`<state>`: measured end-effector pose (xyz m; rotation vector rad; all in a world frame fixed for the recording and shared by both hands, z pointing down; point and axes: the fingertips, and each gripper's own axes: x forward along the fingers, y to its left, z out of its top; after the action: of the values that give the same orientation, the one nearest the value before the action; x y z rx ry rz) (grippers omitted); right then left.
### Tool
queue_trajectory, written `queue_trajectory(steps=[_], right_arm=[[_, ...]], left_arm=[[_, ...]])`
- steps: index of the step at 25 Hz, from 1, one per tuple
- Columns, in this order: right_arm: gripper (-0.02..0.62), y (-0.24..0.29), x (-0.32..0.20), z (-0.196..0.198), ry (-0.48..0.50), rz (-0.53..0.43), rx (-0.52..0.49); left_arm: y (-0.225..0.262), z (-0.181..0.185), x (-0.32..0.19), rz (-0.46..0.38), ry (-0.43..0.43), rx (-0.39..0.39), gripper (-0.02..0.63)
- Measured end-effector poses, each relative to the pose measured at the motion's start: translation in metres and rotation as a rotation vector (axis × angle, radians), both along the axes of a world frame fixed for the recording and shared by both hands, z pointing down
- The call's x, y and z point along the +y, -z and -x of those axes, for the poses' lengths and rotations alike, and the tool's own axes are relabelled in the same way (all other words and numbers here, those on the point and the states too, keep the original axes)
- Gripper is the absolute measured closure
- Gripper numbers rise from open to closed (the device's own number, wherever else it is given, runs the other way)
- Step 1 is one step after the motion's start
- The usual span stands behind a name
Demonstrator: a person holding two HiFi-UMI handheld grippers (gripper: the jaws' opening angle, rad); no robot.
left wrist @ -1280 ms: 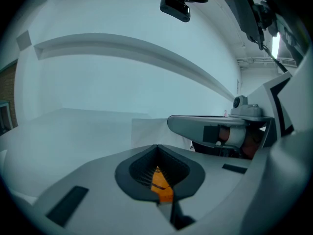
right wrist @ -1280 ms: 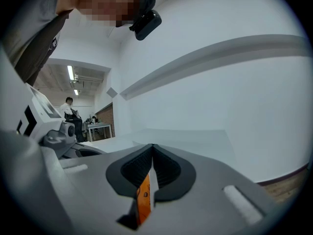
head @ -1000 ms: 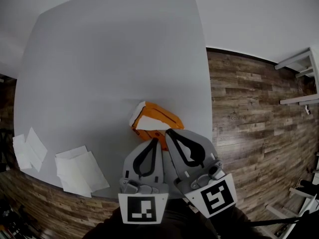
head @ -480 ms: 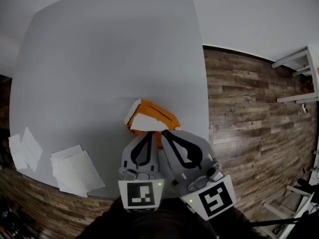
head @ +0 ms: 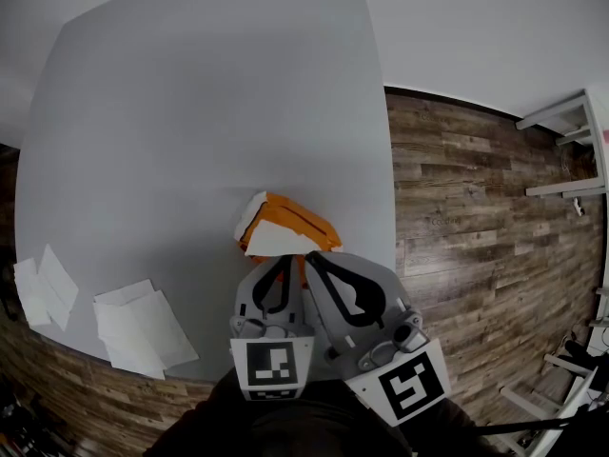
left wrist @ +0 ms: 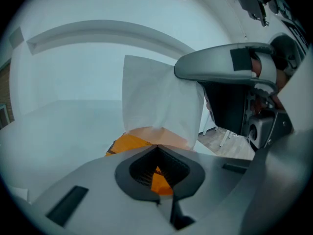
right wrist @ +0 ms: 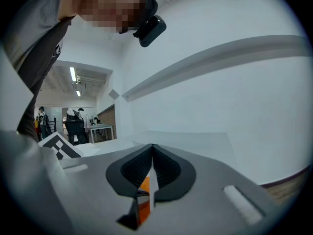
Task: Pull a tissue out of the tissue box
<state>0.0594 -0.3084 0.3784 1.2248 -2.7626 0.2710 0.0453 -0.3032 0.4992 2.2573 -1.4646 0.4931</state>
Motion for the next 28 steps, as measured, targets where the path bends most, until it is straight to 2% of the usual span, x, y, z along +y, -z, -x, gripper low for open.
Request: queue_trajectory(steps=[14, 28], right_arm=[[0.594, 0.008, 0.002, 0.001, 0.007, -0.019, 0.001], [0.594, 0.018, 0.007, -0.001, 0.012, -0.033, -0.006]], left_arm=[[-0.004, -0.004, -0.002, 0.007, -0.009, 0.007, 0.606], [-0.005, -0.009, -0.003, 0.017, -0.026, -0.028, 0.606]])
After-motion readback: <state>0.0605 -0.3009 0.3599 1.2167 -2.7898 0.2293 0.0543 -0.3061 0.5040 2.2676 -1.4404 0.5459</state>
